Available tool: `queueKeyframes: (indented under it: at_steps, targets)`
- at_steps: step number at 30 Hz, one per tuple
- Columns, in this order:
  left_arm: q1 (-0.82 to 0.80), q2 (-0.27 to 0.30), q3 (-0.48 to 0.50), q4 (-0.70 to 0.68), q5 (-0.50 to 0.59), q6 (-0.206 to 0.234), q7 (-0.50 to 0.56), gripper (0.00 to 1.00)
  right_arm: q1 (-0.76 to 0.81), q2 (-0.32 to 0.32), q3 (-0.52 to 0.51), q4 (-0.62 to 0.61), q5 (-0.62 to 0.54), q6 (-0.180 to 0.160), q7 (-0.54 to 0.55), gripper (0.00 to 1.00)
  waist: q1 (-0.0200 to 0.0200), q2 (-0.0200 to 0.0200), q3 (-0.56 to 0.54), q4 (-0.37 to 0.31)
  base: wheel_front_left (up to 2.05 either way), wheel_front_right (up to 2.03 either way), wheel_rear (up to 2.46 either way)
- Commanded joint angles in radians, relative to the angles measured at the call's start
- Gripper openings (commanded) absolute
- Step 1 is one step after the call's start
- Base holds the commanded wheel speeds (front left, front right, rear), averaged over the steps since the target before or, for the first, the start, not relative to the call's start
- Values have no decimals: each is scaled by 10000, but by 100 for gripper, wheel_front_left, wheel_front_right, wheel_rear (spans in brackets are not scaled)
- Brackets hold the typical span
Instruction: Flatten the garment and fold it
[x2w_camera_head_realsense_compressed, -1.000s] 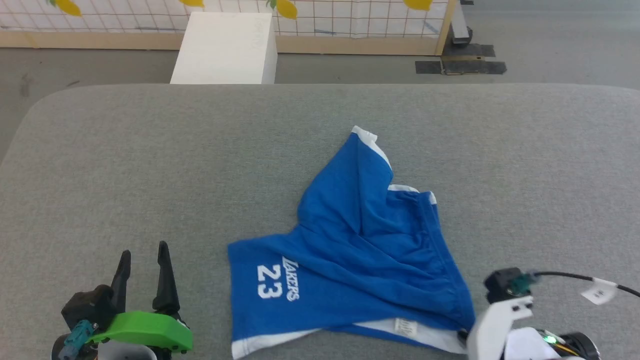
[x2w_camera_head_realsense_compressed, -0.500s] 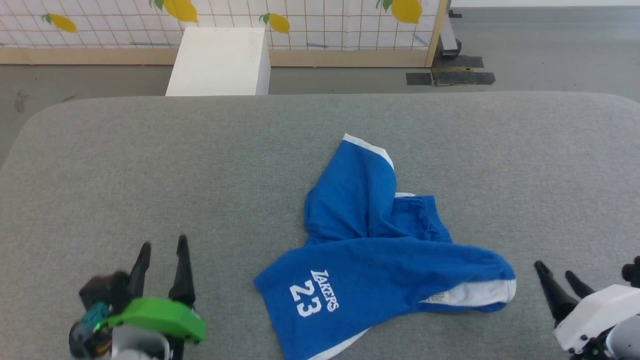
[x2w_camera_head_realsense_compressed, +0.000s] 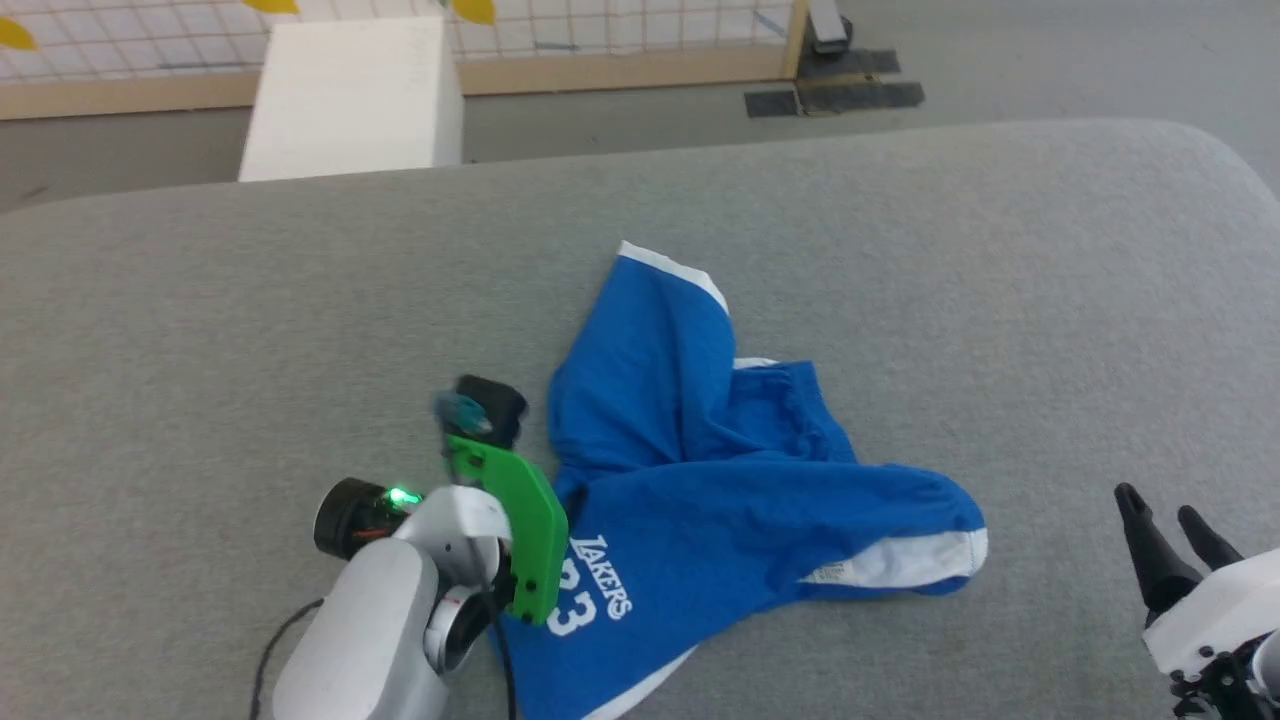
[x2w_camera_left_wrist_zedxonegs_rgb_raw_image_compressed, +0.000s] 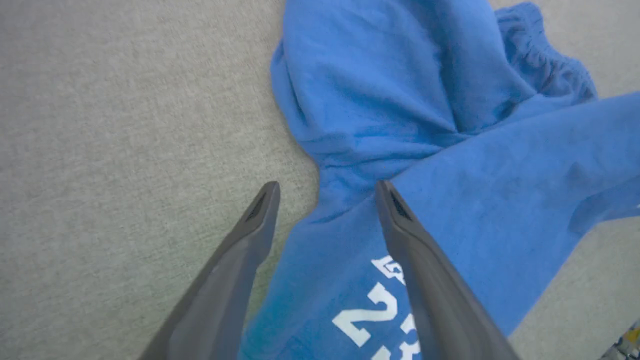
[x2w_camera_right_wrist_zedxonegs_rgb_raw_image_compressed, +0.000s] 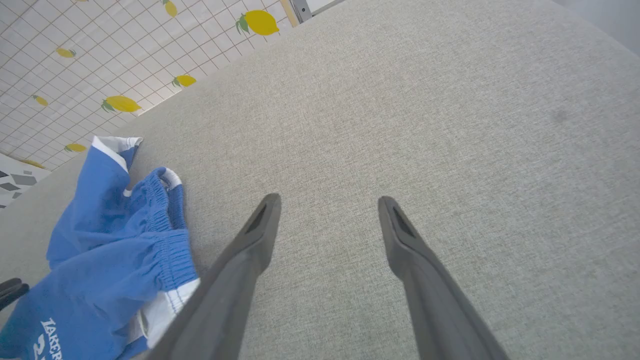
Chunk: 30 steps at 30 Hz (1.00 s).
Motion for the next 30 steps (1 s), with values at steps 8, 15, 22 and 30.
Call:
queueKeyframes:
  at_steps: [8, 15, 22, 30]
  targets:
    - [174, 502, -958, 678, -190, -211, 1619, 0, 83, -1, 261, 288, 218, -13, -469, 100, 0, 0, 458, -513, 0, 0, 0]
    - [-1242, 923, 15, 675, -16, 342, 87, 0, -171, -1, 611, 494, 262, -13, -653, 100, 0, 0, 746, -689, 0, 0, 0]
    - [-2782, 1254, 1091, 1651, -118, 1001, -958, 0, -265, -1, 993, 687, 231, -13, -787, 100, 0, 0, 947, -860, 0, 0, 0]
    - [-2587, 1097, 2025, 2446, -945, 1214, -2105, 100, -301, -1, 1227, 756, 56, -13, -750, 100, 0, 0, 630, -711, 0, 0, 0]
